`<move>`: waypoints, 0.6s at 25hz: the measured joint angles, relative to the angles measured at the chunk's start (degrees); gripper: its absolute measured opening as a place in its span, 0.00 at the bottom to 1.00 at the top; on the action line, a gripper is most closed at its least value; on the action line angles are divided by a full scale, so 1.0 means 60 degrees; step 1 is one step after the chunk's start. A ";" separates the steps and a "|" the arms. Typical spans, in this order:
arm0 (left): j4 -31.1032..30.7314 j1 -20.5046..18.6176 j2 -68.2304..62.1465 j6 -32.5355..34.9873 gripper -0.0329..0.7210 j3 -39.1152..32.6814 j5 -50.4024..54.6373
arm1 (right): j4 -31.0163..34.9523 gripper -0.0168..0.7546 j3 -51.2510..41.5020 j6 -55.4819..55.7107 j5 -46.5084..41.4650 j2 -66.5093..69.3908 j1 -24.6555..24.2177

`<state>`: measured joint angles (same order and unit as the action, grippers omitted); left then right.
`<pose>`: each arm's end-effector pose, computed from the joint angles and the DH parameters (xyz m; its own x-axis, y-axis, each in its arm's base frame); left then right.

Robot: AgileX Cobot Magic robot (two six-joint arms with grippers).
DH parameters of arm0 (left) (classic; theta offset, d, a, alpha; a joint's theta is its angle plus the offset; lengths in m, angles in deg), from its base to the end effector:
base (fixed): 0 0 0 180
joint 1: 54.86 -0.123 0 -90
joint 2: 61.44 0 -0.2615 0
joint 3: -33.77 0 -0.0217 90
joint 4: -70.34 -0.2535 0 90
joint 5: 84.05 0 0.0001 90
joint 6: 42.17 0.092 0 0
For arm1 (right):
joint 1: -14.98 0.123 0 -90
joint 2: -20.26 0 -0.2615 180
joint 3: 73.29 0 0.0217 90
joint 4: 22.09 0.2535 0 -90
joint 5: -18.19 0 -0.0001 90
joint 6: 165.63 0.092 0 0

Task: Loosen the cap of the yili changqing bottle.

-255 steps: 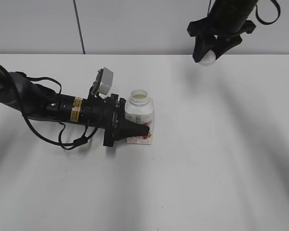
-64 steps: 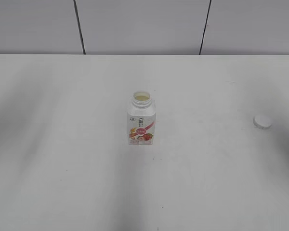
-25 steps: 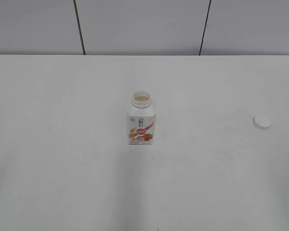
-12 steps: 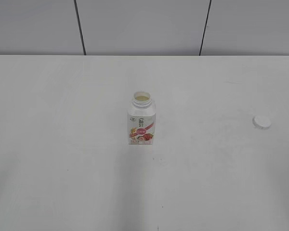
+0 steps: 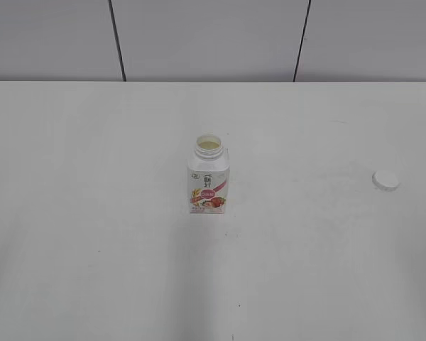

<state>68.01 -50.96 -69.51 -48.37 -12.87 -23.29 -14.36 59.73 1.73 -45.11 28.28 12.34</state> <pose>0.0186 0.0020 0.2843 -0.4302 -0.0590 -0.9008 -0.0019 0.9979 -0.0645 0.0173 0.0103 0.2796 -0.4548 -0.1371 -0.8800 -0.1342 0.9874 -0.0844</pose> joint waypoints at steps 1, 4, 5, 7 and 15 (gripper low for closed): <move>0.0028 -0.0008 0.0000 0.0000 0.80 0.0000 0.0000 | 0.0000 0.75 0.0000 0.0000 0.0010 0.0000 0.0000; 0.0067 -0.0009 0.0000 0.0000 0.80 0.0000 0.0000 | 0.0000 0.75 0.0000 0.0000 0.0010 0.0000 0.0000; 0.0077 -0.0009 0.0000 0.0000 0.80 0.0000 0.0000 | 0.0000 0.75 0.0000 0.0000 0.0010 0.0000 0.0000; 0.0077 -0.0009 0.0000 0.0000 0.80 0.0000 0.0000 | 0.0000 0.75 0.0000 0.0000 0.0010 0.0000 0.0000; 0.0087 -0.0348 0.0000 0.0000 0.79 0.0000 -0.0008 | 0.0000 0.75 0.0000 0.0000 0.0020 0.0000 0.0000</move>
<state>68.53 -53.05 -69.51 -48.37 -12.87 -23.33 -14.36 59.73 1.73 -44.99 28.28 12.34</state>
